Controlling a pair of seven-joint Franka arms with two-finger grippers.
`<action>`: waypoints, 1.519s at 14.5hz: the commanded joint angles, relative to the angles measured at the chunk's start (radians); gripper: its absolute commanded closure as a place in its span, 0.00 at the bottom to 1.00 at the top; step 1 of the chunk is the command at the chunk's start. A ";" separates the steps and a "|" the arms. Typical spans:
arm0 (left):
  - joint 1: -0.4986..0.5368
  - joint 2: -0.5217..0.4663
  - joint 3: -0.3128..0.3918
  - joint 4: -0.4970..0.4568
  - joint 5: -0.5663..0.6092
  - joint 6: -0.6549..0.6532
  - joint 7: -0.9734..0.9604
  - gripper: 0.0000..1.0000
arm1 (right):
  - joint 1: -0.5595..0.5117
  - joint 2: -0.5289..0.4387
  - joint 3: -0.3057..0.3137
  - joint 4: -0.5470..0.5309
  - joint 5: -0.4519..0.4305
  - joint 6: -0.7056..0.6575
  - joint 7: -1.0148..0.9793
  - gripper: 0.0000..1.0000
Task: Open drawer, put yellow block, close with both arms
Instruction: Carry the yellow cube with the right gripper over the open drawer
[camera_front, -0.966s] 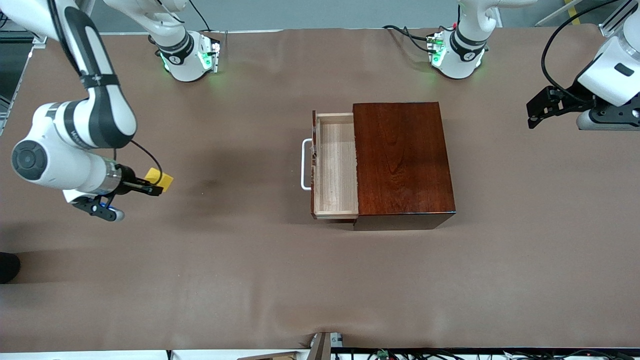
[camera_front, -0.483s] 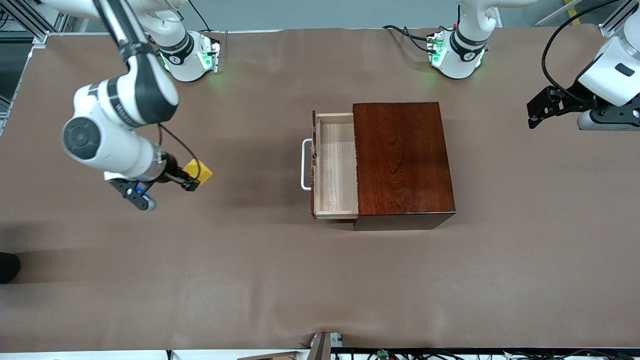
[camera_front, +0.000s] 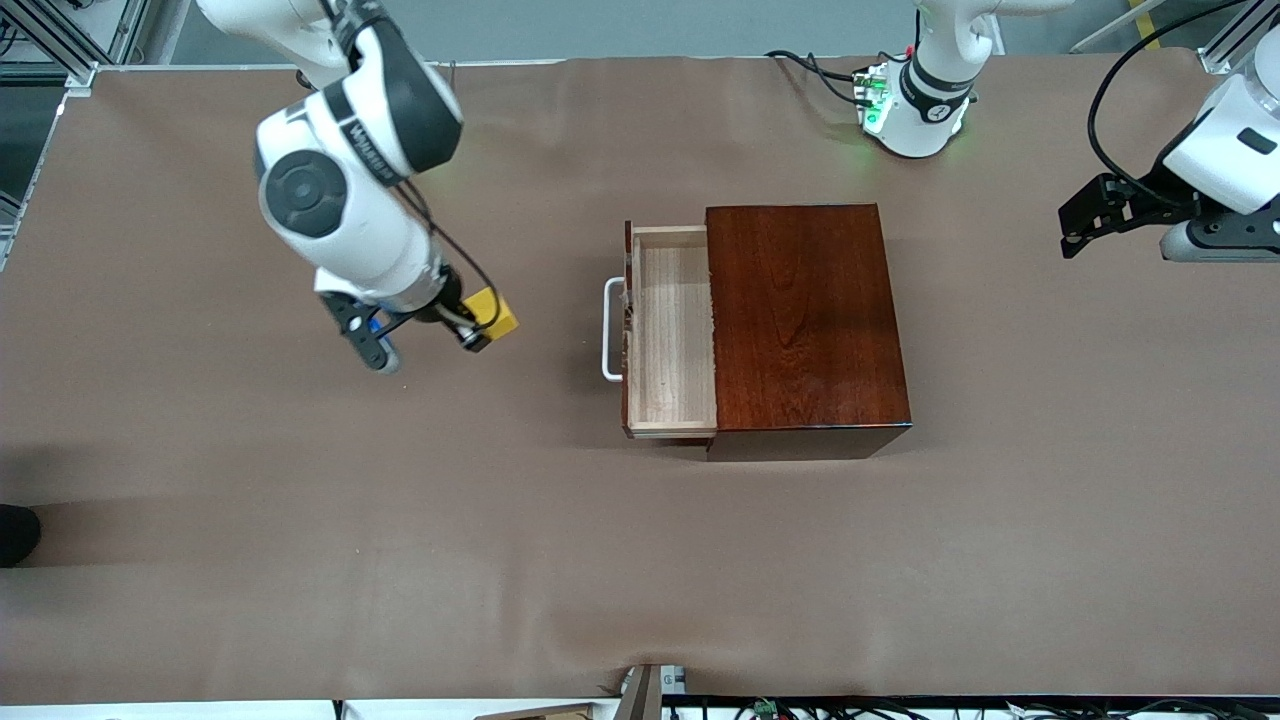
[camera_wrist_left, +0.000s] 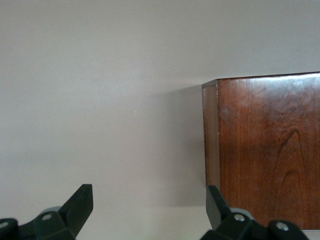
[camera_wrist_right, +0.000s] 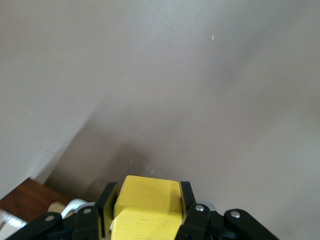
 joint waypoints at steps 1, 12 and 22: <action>0.018 -0.011 -0.007 -0.010 -0.020 0.008 0.011 0.00 | 0.070 0.006 -0.013 0.042 0.022 -0.010 0.146 1.00; 0.016 -0.006 -0.007 -0.008 -0.020 0.012 0.011 0.00 | 0.254 0.144 -0.015 0.155 0.062 0.082 0.596 1.00; 0.016 0.004 -0.008 -0.007 -0.020 0.019 0.009 0.00 | 0.329 0.247 -0.015 0.196 0.060 0.131 0.651 1.00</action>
